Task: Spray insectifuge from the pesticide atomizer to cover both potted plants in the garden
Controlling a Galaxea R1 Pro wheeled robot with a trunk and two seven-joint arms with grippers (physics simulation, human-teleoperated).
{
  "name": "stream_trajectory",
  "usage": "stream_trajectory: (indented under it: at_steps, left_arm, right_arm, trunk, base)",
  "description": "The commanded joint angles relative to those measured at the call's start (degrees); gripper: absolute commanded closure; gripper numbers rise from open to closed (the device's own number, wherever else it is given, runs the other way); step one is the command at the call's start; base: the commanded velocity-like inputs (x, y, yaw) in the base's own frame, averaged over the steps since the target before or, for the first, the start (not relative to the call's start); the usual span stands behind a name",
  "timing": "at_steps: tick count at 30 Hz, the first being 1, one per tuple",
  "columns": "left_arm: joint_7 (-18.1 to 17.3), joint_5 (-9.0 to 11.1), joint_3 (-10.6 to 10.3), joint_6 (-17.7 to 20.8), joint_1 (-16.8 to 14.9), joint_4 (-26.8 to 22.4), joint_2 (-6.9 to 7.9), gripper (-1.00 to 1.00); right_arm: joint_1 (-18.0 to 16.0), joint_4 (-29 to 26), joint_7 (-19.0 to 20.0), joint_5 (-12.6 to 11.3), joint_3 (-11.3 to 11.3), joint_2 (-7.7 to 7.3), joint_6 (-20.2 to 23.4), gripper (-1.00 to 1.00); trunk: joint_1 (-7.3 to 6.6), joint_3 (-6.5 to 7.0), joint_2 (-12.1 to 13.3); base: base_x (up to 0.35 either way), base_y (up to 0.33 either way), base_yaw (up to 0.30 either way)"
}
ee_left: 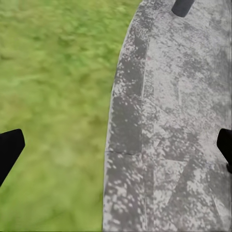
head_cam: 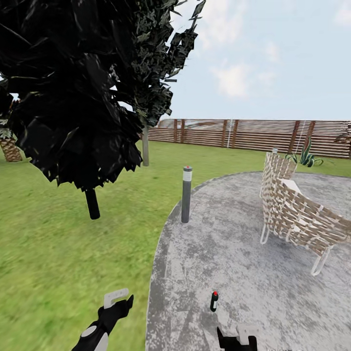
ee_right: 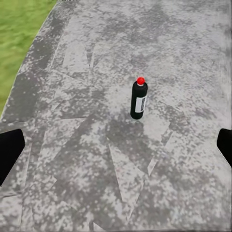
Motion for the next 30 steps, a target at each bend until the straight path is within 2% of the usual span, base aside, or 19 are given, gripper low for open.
stream_trajectory:
  at_steps: [1,30]
  left_arm:
    - [-0.06,0.49,0.0,-0.15,-0.01,0.01,0.0,-1.0]
    - [-0.07,0.45,0.0,-0.15,-0.01,0.09,0.06,-1.0]
  right_arm:
    - [-0.04,0.06,0.08,-0.19,0.03,0.0,-0.2,-1.0]
    - [-0.04,0.07,0.08,-0.16,0.03,0.06,-0.24,-1.0]
  trunk:
    - [-0.01,-0.02,-0.02]
    - [-0.01,0.92,-0.02]
  base:
    - [0.01,0.007,-0.256]
    - [0.001,0.001,-0.257]
